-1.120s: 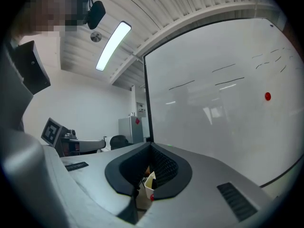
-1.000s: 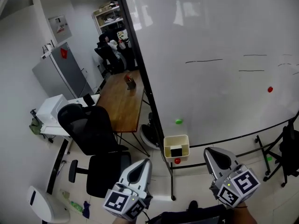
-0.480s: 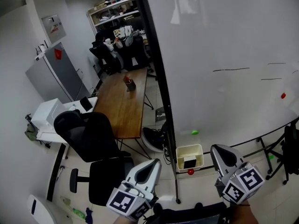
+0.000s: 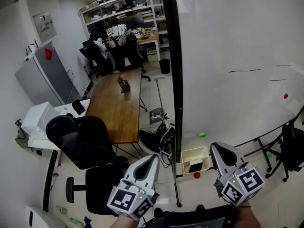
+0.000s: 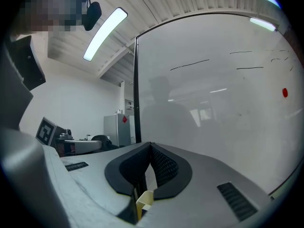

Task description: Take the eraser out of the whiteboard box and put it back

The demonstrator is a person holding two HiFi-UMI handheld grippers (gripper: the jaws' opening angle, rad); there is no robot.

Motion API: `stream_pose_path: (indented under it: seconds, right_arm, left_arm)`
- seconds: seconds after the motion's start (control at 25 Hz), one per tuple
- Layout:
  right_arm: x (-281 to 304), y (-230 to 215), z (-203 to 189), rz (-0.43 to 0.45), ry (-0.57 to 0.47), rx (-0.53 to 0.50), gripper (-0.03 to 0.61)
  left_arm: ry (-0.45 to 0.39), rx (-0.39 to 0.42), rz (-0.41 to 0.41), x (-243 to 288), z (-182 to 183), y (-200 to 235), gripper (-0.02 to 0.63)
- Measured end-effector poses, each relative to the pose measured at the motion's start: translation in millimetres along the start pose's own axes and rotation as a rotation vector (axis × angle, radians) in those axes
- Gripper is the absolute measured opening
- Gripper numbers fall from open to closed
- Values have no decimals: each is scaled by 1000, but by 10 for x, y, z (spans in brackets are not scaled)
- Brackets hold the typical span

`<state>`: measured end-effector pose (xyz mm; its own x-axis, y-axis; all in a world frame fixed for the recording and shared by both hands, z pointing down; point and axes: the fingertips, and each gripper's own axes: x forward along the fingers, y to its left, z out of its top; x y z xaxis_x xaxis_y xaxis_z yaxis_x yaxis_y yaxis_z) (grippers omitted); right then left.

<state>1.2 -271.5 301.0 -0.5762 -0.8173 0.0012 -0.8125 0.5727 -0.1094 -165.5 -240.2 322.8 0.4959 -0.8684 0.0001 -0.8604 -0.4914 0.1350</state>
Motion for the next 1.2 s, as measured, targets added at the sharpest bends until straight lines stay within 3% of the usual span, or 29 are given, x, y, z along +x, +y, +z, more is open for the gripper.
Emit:
stream_pose_path:
  seconds: [0.08,0.2,0.32,0.6,0.8,0.88,1.0,1.08,1.2]
  right_arm:
    - [36,0,-39,0,16,5,22]
    - [85,-14,-157,-1,49,6,101]
    - [182,-54,-362,-19,90,1,101]
    - [388,-203,-1134,-54,244,24,212]
    - [438,-276,-1583,-68,325,43,217]
    - [434,-277,-1744,-77,355,48,261]
    - [427,-299,-1958,-96,387,58,262]
    - [424,-293,-2073,-103,405,64,280]
    - [411,-314,-2218,-108,417,76,285]
  left_arm:
    - [4,-11,20,21,-14,52,28]
    - [7,-11,51,68,-55,104,29]
    - [22,-19,66,117,-181,188,29]
    - [126,-51,98,307,-774,389,31]
    - [199,-90,81,420,-1197,393,32]
    - [219,-100,84,421,-1343,404,32]
    - [256,-113,101,422,-1578,455,32]
    - [271,-134,104,409,-1704,479,74]
    - [290,-167,110,405,-1868,470,75]
